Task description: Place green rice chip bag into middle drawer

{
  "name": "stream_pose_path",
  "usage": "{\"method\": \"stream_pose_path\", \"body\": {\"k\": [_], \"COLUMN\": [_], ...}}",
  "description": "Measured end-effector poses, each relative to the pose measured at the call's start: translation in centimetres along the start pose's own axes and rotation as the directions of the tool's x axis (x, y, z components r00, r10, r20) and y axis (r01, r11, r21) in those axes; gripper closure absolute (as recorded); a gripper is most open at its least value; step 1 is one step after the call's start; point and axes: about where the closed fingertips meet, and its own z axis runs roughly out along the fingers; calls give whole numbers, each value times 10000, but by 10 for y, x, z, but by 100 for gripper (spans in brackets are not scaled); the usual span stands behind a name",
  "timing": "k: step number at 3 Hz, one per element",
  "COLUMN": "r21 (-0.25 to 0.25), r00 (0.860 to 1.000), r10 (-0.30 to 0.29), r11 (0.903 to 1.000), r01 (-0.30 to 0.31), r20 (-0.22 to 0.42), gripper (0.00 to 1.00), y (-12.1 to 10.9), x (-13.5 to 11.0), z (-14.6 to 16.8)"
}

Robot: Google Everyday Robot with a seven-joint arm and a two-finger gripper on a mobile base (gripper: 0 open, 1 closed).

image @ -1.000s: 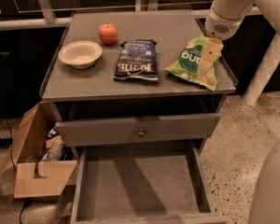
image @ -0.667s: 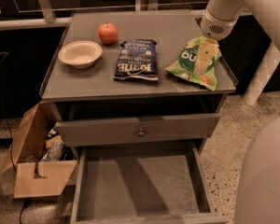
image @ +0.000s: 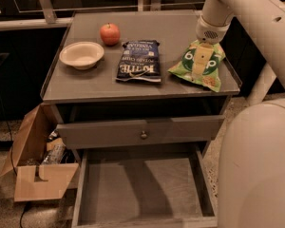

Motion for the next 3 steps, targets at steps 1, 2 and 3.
{"method": "stream_pose_path", "body": {"k": [1,2,3], "r21": [-273,-475,-476], "r00": [9999,9992,9992], "r10": [67,205,204], "r11": [9996,9986,9986], "r01": [-72,-221,-221], "r20": [-154,-353,-353], "gripper": [0,0,19], "y": [-1,-1,-1], "x": [4,13,13], "z": [25,45,45]}}
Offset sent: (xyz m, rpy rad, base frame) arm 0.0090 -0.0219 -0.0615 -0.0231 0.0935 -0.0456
